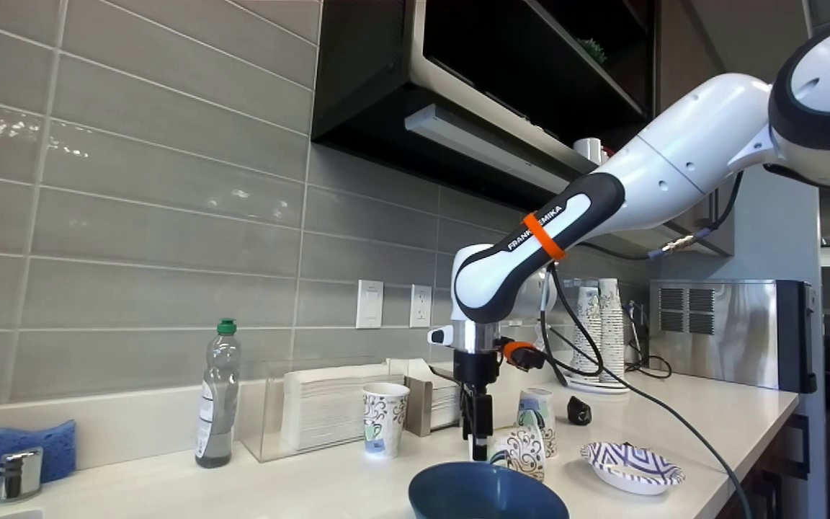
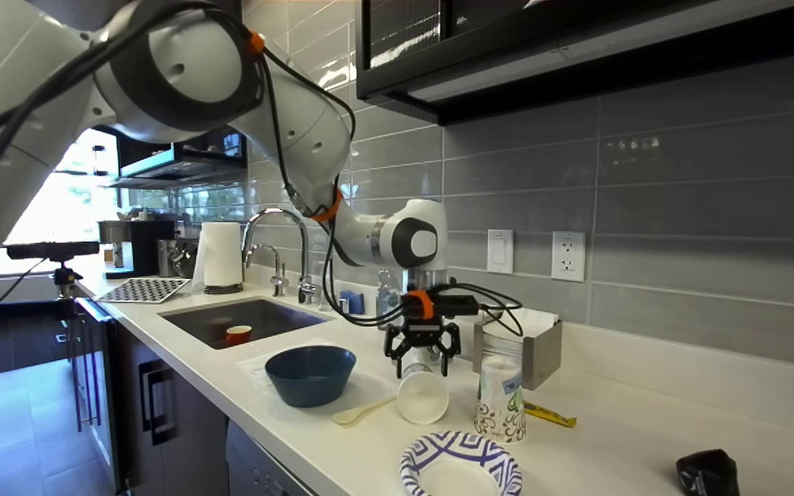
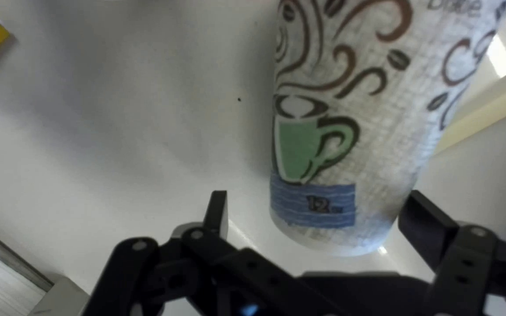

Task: Move the cup on the right slightly to the left and place the one in the middle upside down

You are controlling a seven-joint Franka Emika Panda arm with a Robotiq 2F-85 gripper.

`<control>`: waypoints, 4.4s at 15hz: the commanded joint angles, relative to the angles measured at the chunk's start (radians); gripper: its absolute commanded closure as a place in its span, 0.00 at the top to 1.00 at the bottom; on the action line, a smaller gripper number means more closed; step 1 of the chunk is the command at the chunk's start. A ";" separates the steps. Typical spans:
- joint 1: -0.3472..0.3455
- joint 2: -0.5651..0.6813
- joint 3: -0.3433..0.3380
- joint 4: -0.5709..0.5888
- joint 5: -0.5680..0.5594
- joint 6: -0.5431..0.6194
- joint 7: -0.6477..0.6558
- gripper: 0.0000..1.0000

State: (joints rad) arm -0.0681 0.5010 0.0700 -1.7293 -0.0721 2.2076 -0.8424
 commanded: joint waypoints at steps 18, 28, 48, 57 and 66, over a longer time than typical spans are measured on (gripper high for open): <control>-0.073 -0.099 0.057 -0.046 0.166 0.086 -0.061 0.41; -0.164 -0.288 0.138 -0.311 0.730 0.481 -0.279 0.41; -0.258 -0.248 0.251 -0.319 1.933 0.726 -1.331 0.41; -0.227 -0.217 0.192 -0.289 2.335 0.727 -1.732 0.41; -0.191 -0.201 0.142 -0.297 2.555 0.695 -1.943 0.91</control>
State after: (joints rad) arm -0.2819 0.2940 0.2404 -2.0401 2.4096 2.9066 -2.7067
